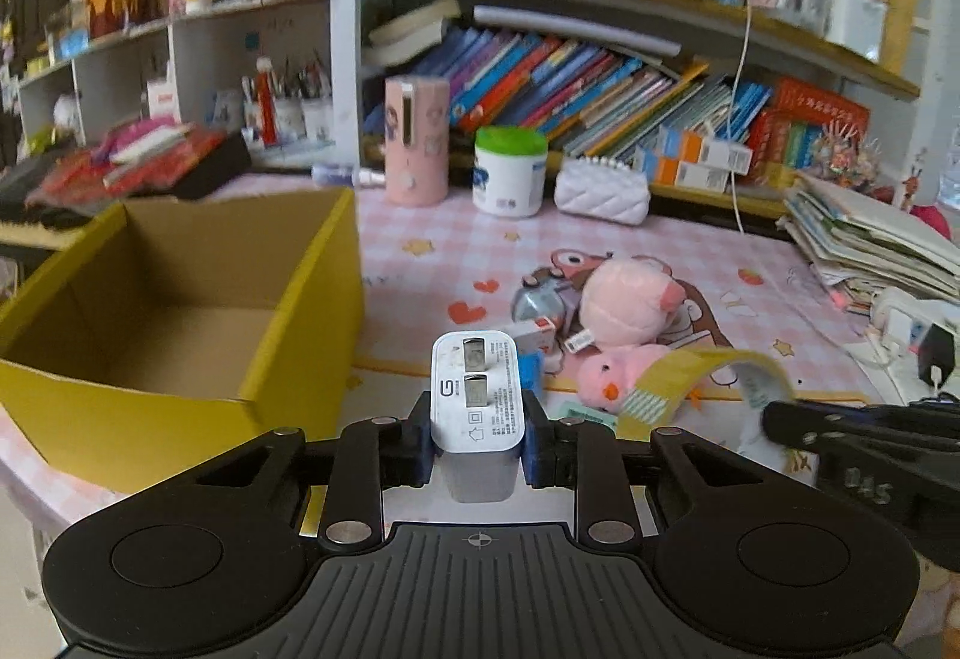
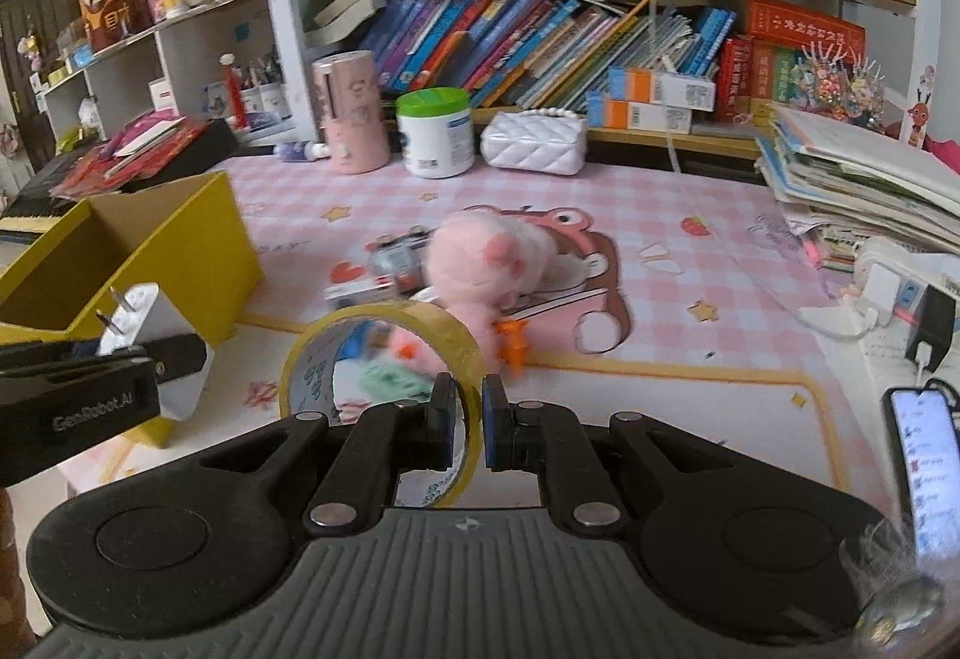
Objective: Organize objects
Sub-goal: 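Carry the tape roll and charger toward the yellow box with both tools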
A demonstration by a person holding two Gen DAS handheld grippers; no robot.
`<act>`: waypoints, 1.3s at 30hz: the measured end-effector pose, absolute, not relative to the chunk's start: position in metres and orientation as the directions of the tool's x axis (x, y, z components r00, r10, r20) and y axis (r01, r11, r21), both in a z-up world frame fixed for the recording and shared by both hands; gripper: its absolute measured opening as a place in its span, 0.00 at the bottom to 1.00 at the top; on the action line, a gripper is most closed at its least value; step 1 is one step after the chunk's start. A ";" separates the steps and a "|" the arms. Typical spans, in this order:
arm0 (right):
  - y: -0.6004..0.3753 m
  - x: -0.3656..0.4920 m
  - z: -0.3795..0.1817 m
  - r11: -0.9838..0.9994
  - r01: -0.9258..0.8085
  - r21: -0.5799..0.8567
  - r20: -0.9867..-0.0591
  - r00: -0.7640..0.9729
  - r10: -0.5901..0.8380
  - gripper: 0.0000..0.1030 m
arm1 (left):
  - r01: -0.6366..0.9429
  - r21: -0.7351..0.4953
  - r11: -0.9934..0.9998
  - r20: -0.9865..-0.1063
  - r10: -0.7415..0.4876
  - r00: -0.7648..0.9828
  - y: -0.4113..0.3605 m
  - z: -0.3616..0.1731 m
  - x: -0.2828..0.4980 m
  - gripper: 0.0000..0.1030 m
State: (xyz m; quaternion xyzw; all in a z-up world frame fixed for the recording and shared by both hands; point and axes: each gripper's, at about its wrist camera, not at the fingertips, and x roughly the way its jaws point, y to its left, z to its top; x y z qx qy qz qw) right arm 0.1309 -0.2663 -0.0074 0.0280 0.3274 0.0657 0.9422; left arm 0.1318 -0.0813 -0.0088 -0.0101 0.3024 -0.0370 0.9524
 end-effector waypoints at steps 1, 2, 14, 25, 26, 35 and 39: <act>-0.257 0.127 -0.007 0.989 -0.108 0.097 -0.615 0.775 0.145 0.08 | 0.067 -0.038 0.997 -0.568 -0.077 0.820 -0.075 -0.006 0.127 0.24; -0.249 0.123 -0.006 0.989 -0.109 0.099 -0.616 0.774 0.147 0.08 | 0.068 -0.037 0.997 -0.563 -0.077 0.823 -0.069 -0.005 0.122 0.24; -0.146 0.065 -0.005 0.984 -0.147 0.105 -0.617 0.766 0.180 0.08 | 0.039 -0.048 0.998 -0.563 -0.060 0.825 0.031 -0.003 0.061 0.24; -0.058 0.012 -0.010 0.963 -0.234 0.136 -0.620 0.738 0.267 0.08 | -0.034 -0.025 0.999 -0.572 0.014 0.820 0.114 -0.001 0.000 0.24; -0.050 0.008 -0.010 0.961 -0.242 0.136 -0.621 0.734 0.273 0.08 | -0.040 -0.024 0.999 -0.571 0.019 0.821 0.119 -0.001 -0.004 0.24; -0.016 -0.019 -0.004 0.947 -0.298 0.119 -0.614 0.727 0.306 0.09 | -0.085 -0.038 0.996 -0.550 0.051 0.834 0.150 0.004 -0.033 0.24; -0.006 -0.029 -0.001 0.944 -0.310 0.110 -0.613 0.727 0.310 0.08 | -0.093 -0.047 0.995 -0.543 0.053 0.838 0.159 0.006 -0.042 0.24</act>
